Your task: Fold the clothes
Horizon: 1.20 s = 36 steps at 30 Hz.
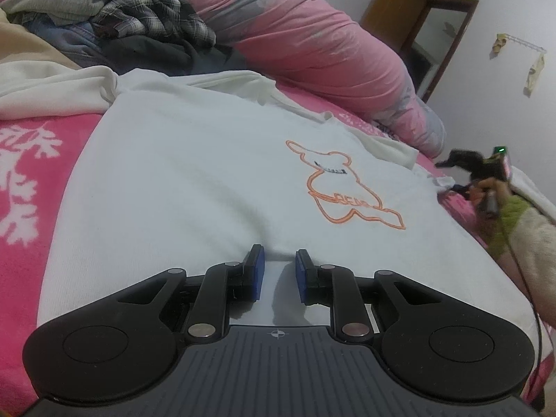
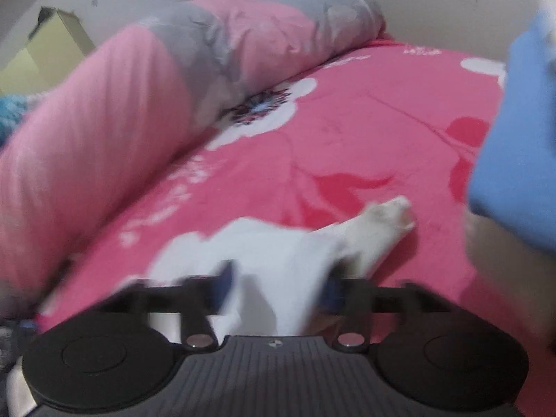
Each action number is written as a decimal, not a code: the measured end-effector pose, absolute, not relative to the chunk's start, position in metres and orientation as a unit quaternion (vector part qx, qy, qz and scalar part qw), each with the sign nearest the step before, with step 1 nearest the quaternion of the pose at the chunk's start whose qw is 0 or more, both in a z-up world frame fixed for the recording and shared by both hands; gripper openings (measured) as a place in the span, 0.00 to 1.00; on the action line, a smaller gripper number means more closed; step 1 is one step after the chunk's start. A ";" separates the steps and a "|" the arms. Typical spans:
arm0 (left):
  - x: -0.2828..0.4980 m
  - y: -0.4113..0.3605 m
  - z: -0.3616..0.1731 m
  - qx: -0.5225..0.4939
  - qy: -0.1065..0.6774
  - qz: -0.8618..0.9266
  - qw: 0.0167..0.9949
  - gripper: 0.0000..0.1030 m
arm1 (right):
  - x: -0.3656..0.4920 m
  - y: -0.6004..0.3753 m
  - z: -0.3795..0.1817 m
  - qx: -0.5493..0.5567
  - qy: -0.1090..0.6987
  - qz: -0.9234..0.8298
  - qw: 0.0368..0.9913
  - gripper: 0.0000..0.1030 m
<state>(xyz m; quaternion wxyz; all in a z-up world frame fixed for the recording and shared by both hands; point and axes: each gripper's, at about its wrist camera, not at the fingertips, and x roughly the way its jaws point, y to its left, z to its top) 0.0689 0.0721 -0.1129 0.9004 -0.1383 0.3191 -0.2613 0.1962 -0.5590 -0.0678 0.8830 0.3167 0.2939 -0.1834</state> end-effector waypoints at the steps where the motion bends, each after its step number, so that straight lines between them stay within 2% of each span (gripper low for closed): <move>1: 0.069 0.072 -0.113 -0.138 0.318 -0.261 0.901 0.19 | 0.188 -0.553 -0.058 0.317 0.304 -0.183 0.879 0.73; 4: 0.068 0.071 -0.113 -0.135 0.316 -0.260 0.902 0.20 | 0.148 -0.534 -0.029 0.311 0.333 -0.166 0.874 0.73; 9: 0.067 0.068 -0.111 -0.125 0.317 -0.256 0.905 0.20 | 0.035 -0.486 0.007 0.309 0.336 -0.063 0.887 0.74; 13: 0.063 0.063 -0.104 -0.104 0.320 -0.245 0.909 0.20 | -0.048 -0.450 -0.010 0.326 0.360 -0.014 0.874 0.74; 15: 0.060 0.059 -0.099 -0.096 0.321 -0.240 0.911 0.22 | -0.065 -0.436 -0.022 0.330 0.360 -0.002 0.873 0.67; 19: 0.044 0.050 -0.081 -0.093 0.317 -0.250 0.910 0.23 | -0.100 -0.409 -0.048 0.339 0.359 0.021 0.869 0.61; 20: 0.039 0.047 -0.076 -0.093 0.315 -0.257 0.909 0.24 | -0.109 -0.402 -0.054 0.341 0.359 0.027 0.868 0.57; 21: 0.035 0.043 -0.070 -0.092 0.313 -0.266 0.907 0.24 | -0.118 -0.395 -0.060 0.343 0.359 0.033 0.868 0.38; 23: 0.027 0.031 -0.060 -0.095 0.316 -0.290 0.898 0.24 | -0.129 -0.378 -0.063 0.324 0.348 0.039 0.879 0.11; 26: 0.021 0.011 -0.048 -0.110 0.332 -0.339 0.873 0.26 | -0.127 -0.338 -0.042 0.221 0.304 0.036 0.926 0.10; 28: 0.021 -0.006 -0.045 -0.127 0.346 -0.370 0.853 0.27 | -0.115 -0.287 -0.032 0.093 0.282 0.022 0.955 0.13; 29: 0.023 -0.015 -0.044 -0.133 0.352 -0.382 0.844 0.27 | -0.109 -0.264 -0.034 0.036 0.278 0.016 0.960 0.22; 30: 0.025 -0.024 -0.044 -0.138 0.360 -0.391 0.836 0.28 | -0.103 -0.241 -0.039 -0.017 0.276 0.010 0.961 0.44; 32: 0.027 -0.041 -0.048 -0.136 0.375 -0.400 0.825 0.29 | -0.094 -0.200 -0.051 -0.113 0.265 0.006 0.958 0.68; 33: 0.028 -0.050 -0.051 -0.131 0.381 -0.403 0.822 0.29 | -0.095 -0.185 -0.058 -0.144 0.255 0.009 0.956 0.72; 36: 0.036 -0.067 -0.061 -0.125 0.404 -0.405 0.811 0.29 | -0.102 -0.160 -0.070 -0.189 0.239 0.026 0.952 0.73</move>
